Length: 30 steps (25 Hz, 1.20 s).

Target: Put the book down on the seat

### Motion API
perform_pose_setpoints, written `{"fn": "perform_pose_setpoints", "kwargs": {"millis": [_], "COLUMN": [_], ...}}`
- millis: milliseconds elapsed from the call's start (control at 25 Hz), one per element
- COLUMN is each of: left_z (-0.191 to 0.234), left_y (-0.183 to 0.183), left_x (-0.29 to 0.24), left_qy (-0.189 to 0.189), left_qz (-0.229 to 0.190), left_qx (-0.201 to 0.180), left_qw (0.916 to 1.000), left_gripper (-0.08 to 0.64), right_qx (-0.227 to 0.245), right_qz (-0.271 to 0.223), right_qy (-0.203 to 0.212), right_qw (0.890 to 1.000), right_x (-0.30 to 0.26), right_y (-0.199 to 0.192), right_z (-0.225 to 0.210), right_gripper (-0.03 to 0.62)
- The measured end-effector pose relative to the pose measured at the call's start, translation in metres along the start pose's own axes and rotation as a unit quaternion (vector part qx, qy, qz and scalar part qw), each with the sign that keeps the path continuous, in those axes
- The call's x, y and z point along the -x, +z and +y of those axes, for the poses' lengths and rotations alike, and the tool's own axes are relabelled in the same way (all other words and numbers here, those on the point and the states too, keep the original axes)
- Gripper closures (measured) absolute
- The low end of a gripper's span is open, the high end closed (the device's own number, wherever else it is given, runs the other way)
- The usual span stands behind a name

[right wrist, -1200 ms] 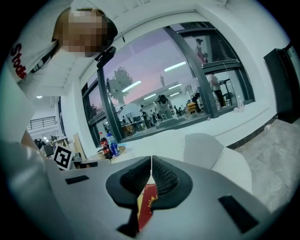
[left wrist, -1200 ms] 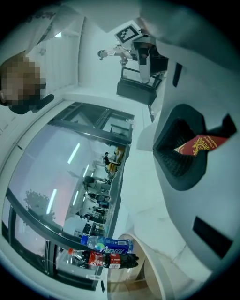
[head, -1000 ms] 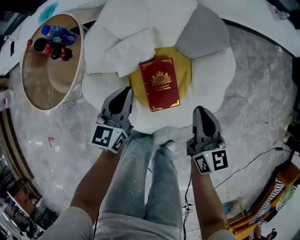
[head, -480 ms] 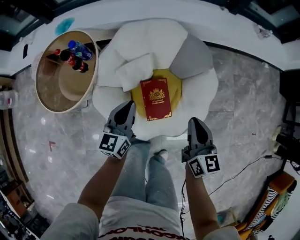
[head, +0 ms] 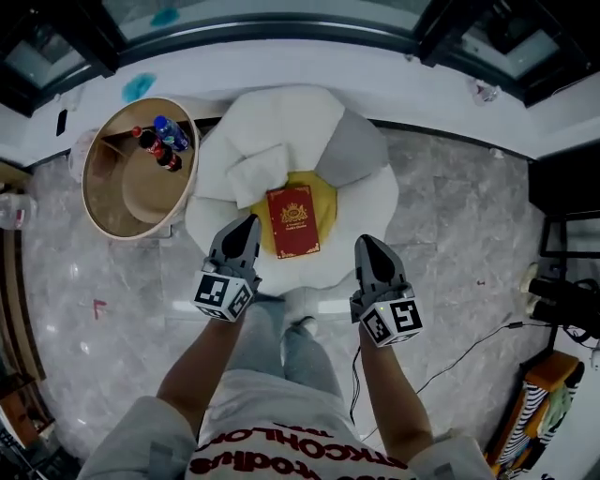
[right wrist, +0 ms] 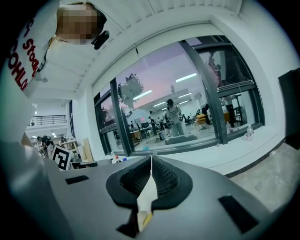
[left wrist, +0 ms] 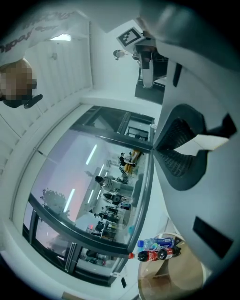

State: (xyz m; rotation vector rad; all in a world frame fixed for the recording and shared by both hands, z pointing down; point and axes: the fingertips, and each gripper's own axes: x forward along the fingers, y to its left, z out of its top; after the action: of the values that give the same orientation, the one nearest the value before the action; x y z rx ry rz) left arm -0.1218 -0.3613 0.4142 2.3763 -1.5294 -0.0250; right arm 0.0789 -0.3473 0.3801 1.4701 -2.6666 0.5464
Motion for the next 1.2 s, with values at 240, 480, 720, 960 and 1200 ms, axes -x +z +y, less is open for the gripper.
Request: {"fn": "perform_pose_setpoints", "kwargs": {"millis": [240, 480, 720, 960, 1200], "left_z": [-0.026, -0.04, -0.06, -0.082, -0.104], "left_y": [0.06, 0.107, 0.136, 0.151, 0.16], "left_x": [0.029, 0.046, 0.076, 0.103, 0.125], "left_qy": [0.0, 0.017, 0.03, 0.038, 0.036], "left_qz": [-0.031, -0.049, -0.056, -0.058, -0.06], "left_qx": [-0.031, -0.044, -0.043, -0.038, -0.038], "left_qw": [0.999, 0.9977, 0.997, 0.9969, 0.9968], "left_gripper": [0.545, 0.545, 0.545, 0.545, 0.545], "right_qx": [0.017, -0.006, 0.009, 0.005, 0.023], "right_qz": [-0.024, -0.033, -0.038, -0.031, -0.047], "right_qy": [0.02, 0.027, 0.037, 0.048, 0.06], "right_qw": [0.999, 0.999, 0.999, 0.998, 0.997], "right_x": [0.02, 0.037, 0.063, 0.081, 0.098], "right_y": [0.056, 0.083, 0.107, 0.126, 0.145], "right_z": [0.023, 0.032, 0.051, 0.064, 0.076], "right_gripper": [0.565, 0.565, 0.566, 0.565, 0.565]}}
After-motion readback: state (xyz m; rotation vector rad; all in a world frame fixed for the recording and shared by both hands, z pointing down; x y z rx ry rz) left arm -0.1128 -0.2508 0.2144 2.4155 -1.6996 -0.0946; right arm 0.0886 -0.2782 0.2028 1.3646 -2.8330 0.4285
